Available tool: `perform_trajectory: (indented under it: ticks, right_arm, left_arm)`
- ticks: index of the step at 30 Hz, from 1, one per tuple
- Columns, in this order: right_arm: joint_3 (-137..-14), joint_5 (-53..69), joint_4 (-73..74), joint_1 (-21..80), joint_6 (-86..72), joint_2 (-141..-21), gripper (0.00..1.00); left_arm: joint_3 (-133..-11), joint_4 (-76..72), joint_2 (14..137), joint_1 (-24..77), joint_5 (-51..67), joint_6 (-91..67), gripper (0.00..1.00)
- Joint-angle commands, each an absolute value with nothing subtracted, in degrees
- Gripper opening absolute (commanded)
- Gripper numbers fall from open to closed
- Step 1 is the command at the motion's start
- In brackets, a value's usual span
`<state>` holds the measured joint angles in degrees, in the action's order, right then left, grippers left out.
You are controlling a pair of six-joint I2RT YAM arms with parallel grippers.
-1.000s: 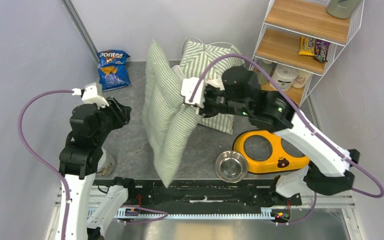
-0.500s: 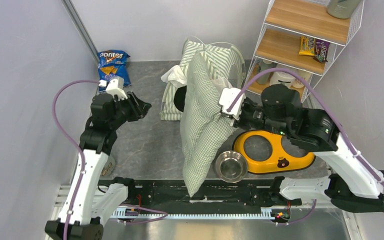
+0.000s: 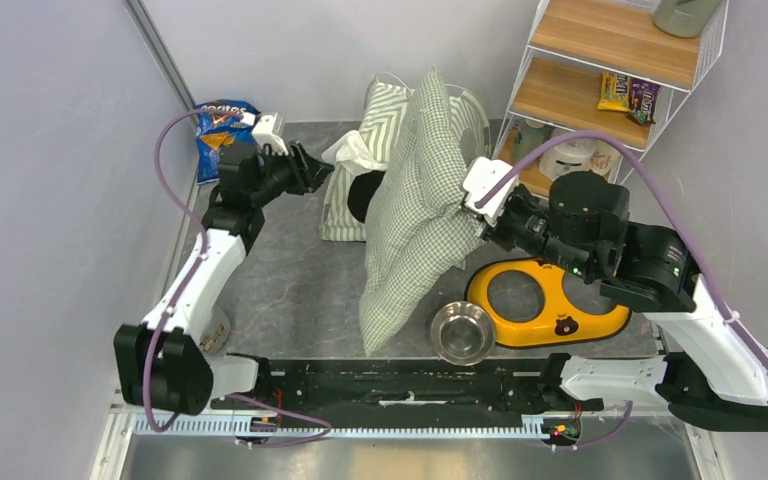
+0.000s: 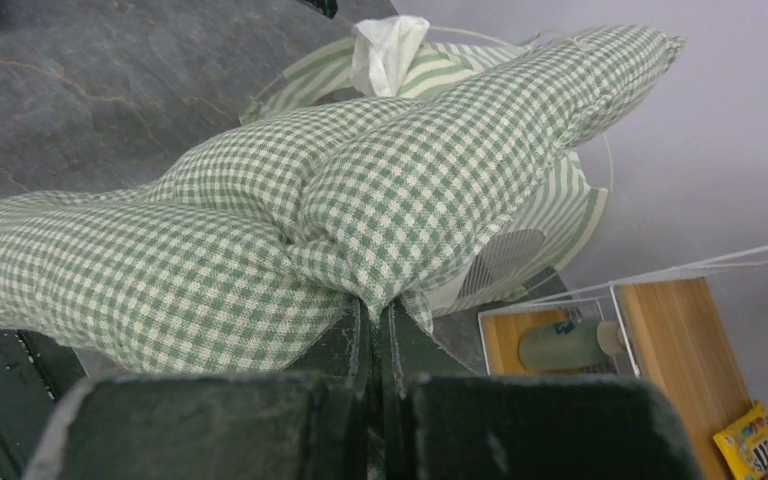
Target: Set up the pet tent
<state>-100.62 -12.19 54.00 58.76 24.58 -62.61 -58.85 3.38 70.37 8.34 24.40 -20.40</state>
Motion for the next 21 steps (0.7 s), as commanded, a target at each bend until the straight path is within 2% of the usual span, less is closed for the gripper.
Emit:
perform_trajectory:
  ticks: [1,7,19,21]
  right_arm:
    - [-98.34,-17.45,45.21,58.75,24.02,-62.61,0.00]
    - [-93.88,-17.18,41.73,58.80,23.50,-64.01,0.00]
    - [-92.81,-16.86,41.40,58.71,23.57,-65.70,0.00]
    - [-92.88,-17.07,41.39,58.71,23.60,-65.82,0.00]
  left_arm:
    - [-61.80,-14.45,75.26,10.37,27.90,-14.72,0.52]
    - [-66.59,-19.92,85.18,12.17,26.96,-12.47,0.54]
    - [-67.91,-22.20,90.33,12.92,29.15,-2.19,0.55]
    - [-68.73,-21.72,91.16,12.83,29.64,-0.49,0.46]
